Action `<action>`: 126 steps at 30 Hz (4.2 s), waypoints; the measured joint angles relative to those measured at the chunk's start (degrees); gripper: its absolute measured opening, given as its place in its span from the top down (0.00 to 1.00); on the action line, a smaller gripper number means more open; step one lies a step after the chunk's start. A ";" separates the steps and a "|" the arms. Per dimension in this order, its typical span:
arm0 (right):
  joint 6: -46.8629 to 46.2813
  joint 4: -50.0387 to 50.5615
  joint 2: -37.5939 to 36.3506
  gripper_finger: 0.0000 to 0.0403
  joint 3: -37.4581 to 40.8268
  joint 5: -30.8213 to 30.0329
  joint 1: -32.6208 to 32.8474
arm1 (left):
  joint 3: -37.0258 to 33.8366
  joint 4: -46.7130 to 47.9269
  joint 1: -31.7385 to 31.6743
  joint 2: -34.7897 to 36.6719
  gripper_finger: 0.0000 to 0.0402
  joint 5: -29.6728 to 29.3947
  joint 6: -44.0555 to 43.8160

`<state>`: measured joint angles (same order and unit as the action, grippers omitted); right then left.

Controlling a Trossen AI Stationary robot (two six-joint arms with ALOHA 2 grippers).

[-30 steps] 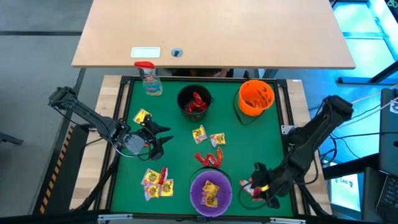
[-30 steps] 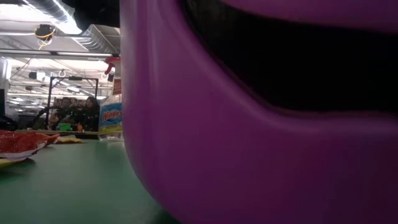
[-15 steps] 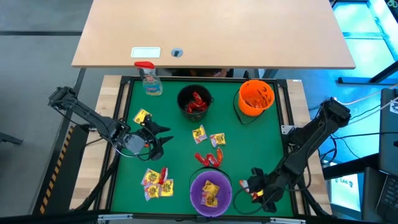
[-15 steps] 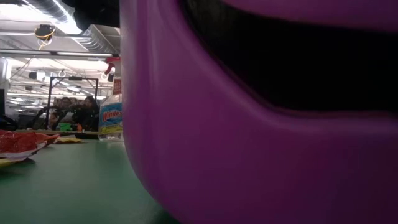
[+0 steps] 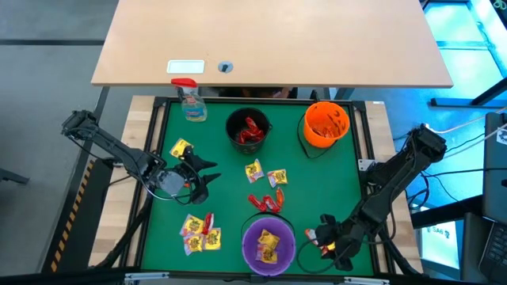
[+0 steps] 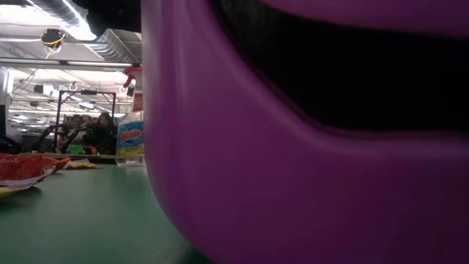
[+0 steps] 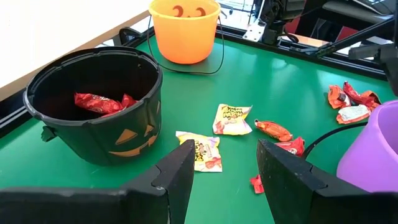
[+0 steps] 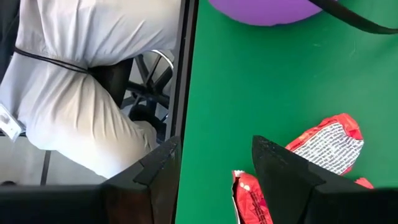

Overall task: Sort candy
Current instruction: Put the red chocolate into the black bucket

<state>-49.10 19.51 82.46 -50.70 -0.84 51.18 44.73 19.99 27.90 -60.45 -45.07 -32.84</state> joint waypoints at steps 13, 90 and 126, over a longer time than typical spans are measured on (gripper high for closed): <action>-0.37 -0.23 0.36 0.52 0.00 -4.37 4.74 | 0.00 0.00 0.00 0.00 0.59 -0.01 0.17; 3.10 13.40 10.73 0.52 -0.02 -3.84 4.67 | 0.00 0.04 0.00 0.00 0.59 2.76 -0.02; 2.96 20.29 2.15 0.89 -0.02 -5.81 3.65 | 0.00 0.02 -0.02 0.02 0.59 2.55 -0.02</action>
<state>-46.14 39.80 84.61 -50.72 -6.65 54.83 44.73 20.01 27.88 -60.43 -42.52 -32.86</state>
